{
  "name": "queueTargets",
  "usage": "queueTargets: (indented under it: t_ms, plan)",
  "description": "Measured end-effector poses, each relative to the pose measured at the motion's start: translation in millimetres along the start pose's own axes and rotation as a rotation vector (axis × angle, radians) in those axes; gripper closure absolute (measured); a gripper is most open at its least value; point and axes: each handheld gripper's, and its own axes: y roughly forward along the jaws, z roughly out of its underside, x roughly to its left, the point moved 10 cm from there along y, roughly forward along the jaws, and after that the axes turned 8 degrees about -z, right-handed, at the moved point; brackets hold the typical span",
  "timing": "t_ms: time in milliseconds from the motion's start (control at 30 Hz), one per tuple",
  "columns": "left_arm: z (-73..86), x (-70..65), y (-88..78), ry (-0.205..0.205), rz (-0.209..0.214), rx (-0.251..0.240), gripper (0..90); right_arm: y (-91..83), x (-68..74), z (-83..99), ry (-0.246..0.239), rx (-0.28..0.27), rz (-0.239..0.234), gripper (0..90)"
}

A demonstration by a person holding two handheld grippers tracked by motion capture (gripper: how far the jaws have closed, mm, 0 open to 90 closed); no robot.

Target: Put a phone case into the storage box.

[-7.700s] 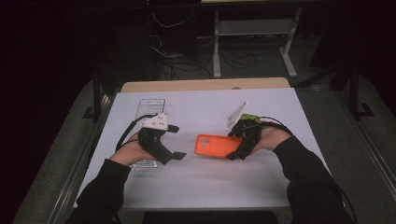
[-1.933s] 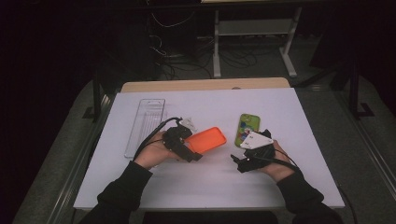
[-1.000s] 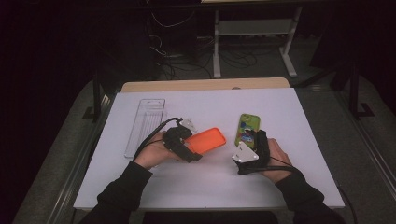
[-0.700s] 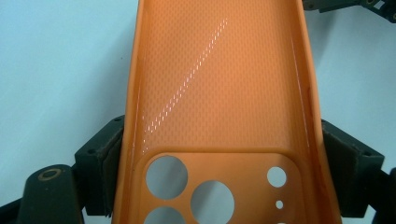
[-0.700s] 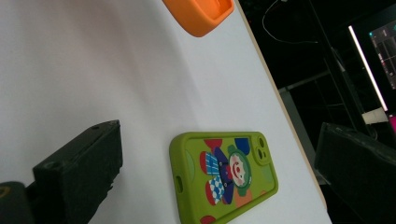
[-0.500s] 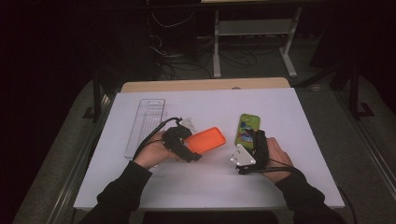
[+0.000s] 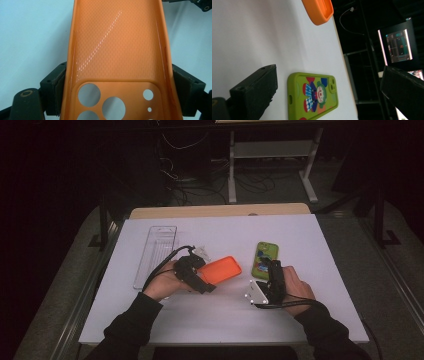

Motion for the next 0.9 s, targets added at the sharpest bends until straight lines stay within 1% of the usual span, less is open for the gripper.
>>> queueTargets:
  t_ms: [33, 67, 167, 200, 233, 267, 300, 333, 400, 433, 467, 500, 533, 567, 600, 633, 667, 700, 733, 767, 800, 833, 900]
  plan:
    - [0.3, 0.3, -0.2, 0.003, 0.0, 0.003, 15.7, -0.7, -0.2, 0.2, -0.026, 0.01, 0.004, 0.2]
    - [-0.9, -0.7, 0.5, -0.016, -0.001, -0.008, 15.7, -0.7, -0.4, -0.3, -0.038, 0.011, 0.009, 0.2]
    - [-1.1, -0.6, 0.4, -0.021, -0.002, -0.01, 15.7, -0.6, -1.4, -1.4, -0.089, 0.021, 0.044, 0.2]
    - [-1.2, -0.3, -0.2, -0.023, -0.005, -0.007, 15.7, -0.6, -0.5, -1.6, -0.096, 0.022, 0.035, 0.2]
    - [-1.2, 0.1, -0.4, -0.022, -0.007, -0.005, 15.7, -0.5, -0.6, -2.0, -0.104, 0.021, 0.05, 0.2]
    - [-1.2, 0.5, -0.6, -0.022, -0.008, -0.004, 15.7, 1.0, 1.6, -1.3, -0.131, 0.028, 0.034, 0.2]
    - [-2.3, 0.0, 0.1, -0.038, -0.01, -0.013, 15.7, 1.1, 1.3, -1.2, -0.135, 0.03, 0.046, 0.2]
    - [-2.4, 0.4, 0.0, -0.039, -0.011, -0.013, 15.7, 1.0, 1.7, -1.3, -0.136, 0.033, 0.047, 0.2]
    - [-2.6, 1.0, 0.1, -0.049, -0.015, -0.01, 15.7, 2.0, 1.7, -1.4, -0.156, 0.035, 0.053, 0.2]
    - [-3.0, 1.7, -0.1, -0.047, -0.02, -0.011, 15.7, 2.2, 1.5, -2.4, -0.163, 0.032, 0.058, 0.2]
    - [-3.2, 3.0, -0.7, -0.037, -0.022, -0.007, 15.7, 2.4, 1.4, -3.2, -0.164, 0.03, 0.061, 0.3]
    - [-1.7, 4.8, -2.0, -0.012, -0.023, 0.01, 15.7, 2.5, 1.2, -4.9, -0.17, 0.029, 0.064, 0.3]
    - [-4.3, 3.5, -1.5, -0.04, -0.025, -0.006, 15.7, 3.0, 1.3, -6.1, -0.176, 0.026, 0.066, 0.3]
    - [-4.6, 4.3, -2.4, -0.037, -0.031, -0.005, 15.7, 4.1, 1.7, -8.0, -0.189, 0.025, 0.067, 0.3]
    - [-5.4, 4.2, -3.1, -0.046, -0.032, -0.009, 15.7, 4.8, 2.7, -9.4, -0.19, 0.025, 0.067, 0.3]
    - [-5.1, 5.4, -4.1, -0.038, -0.035, -0.004, 15.7, 5.7, 3.1, -11.0, -0.193, 0.024, 0.066, 0.4]
    - [-6.1, 5.7, -5.0, -0.05, -0.037, -0.008, 15.7, 6.1, 1.9, -13.0, -0.199, 0.021, 0.08, 0.4]
    - [-5.2, 7.4, -6.0, -0.036, -0.039, 0.0, 15.7, 7.4, 1.3, -15.6, -0.214, 0.014, 0.088, 0.5]
    - [-5.8, 8.4, -6.1, -0.039, -0.041, -0.004, 15.7, 7.9, 1.0, -17.2, -0.212, 0.012, 0.089, 0.6]
    - [-5.4, 9.0, -7.0, -0.035, -0.041, 0.002, 15.7, 8.8, -0.2, -20.2, -0.219, 0.004, 0.095, 0.6]
    - [-6.2, 9.0, -6.9, -0.042, -0.042, -0.003, 15.7, 9.4, -1.0, -22.1, -0.23, 0.002, 0.1, 0.6]
    - [-7.6, 8.3, -6.3, -0.058, -0.045, -0.014, 15.7, 10.0, -2.5, -24.8, -0.24, -0.004, 0.11, 0.6]
    - [-8.0, 8.4, -6.5, -0.055, -0.044, -0.015, 15.7, 11.4, -3.4, -29.8, -0.248, -0.011, 0.12, 1.8]
